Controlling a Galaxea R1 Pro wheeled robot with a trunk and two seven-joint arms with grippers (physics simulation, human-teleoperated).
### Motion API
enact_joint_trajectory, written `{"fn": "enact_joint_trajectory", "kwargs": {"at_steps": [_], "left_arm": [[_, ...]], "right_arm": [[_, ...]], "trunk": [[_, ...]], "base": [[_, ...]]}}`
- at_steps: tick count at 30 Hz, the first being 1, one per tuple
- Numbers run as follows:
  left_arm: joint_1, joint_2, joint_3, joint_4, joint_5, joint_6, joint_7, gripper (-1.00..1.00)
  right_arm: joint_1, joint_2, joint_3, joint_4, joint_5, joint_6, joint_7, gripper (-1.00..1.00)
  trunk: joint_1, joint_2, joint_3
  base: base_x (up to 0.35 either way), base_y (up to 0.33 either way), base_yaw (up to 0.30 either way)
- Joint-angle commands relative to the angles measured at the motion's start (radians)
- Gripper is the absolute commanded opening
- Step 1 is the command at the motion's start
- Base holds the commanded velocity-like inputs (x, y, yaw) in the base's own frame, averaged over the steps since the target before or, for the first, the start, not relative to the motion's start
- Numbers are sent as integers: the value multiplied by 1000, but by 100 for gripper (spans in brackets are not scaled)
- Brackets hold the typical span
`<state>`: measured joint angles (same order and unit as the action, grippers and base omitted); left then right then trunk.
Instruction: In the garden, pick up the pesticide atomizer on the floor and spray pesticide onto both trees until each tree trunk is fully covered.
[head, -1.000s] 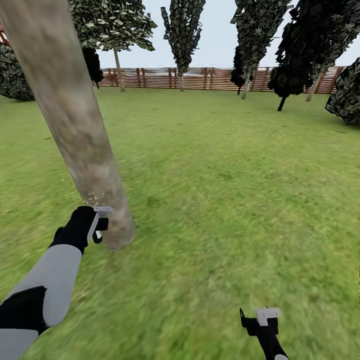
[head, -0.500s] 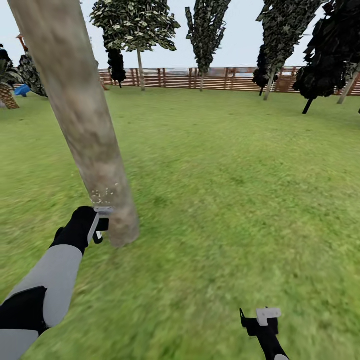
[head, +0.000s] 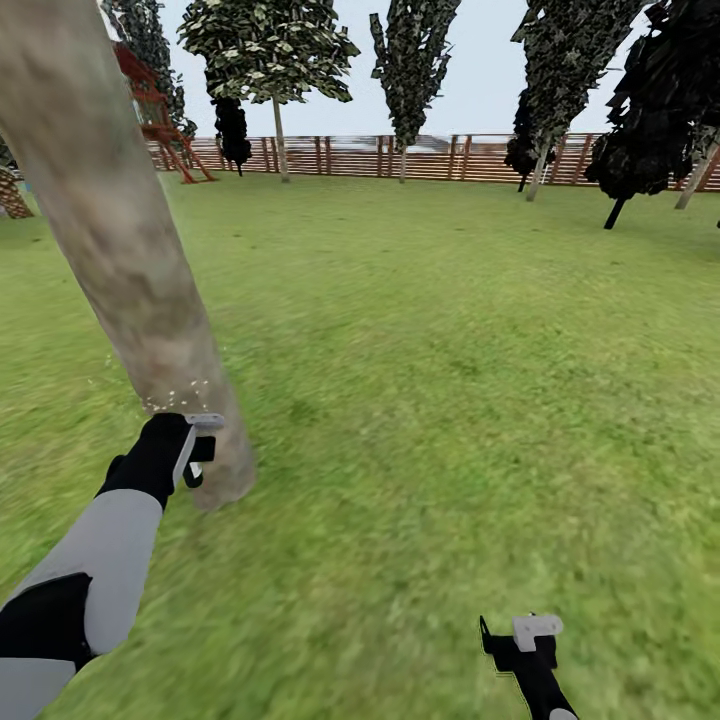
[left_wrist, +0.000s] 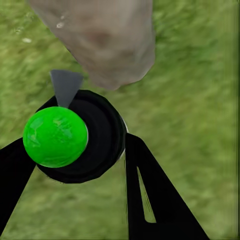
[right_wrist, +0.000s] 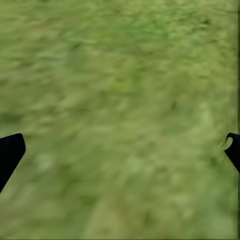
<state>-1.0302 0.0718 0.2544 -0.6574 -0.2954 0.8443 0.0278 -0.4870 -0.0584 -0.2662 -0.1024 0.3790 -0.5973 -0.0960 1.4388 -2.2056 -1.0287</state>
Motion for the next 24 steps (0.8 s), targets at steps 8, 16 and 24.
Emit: {"fn": "enact_joint_trajectory", "kwargs": {"at_steps": [8,16,24], "left_arm": [[60,85,4,4,7,-1,0,-100],[100,35,4,4,9,-5,3,-100],[128,92,4,12,12,-9,3,-100]], "right_arm": [[-1,0,-2,3,12,-1,-7,100],[-1,0,-2,3,12,-1,-7,100],[-1,0,-2,3,12,-1,-7,100]], "trunk": [[0,0,-1],[0,0,-1],[0,0,-1]], "base": [[182,-228,167],[163,-246,277],[224,-206,277]]}}
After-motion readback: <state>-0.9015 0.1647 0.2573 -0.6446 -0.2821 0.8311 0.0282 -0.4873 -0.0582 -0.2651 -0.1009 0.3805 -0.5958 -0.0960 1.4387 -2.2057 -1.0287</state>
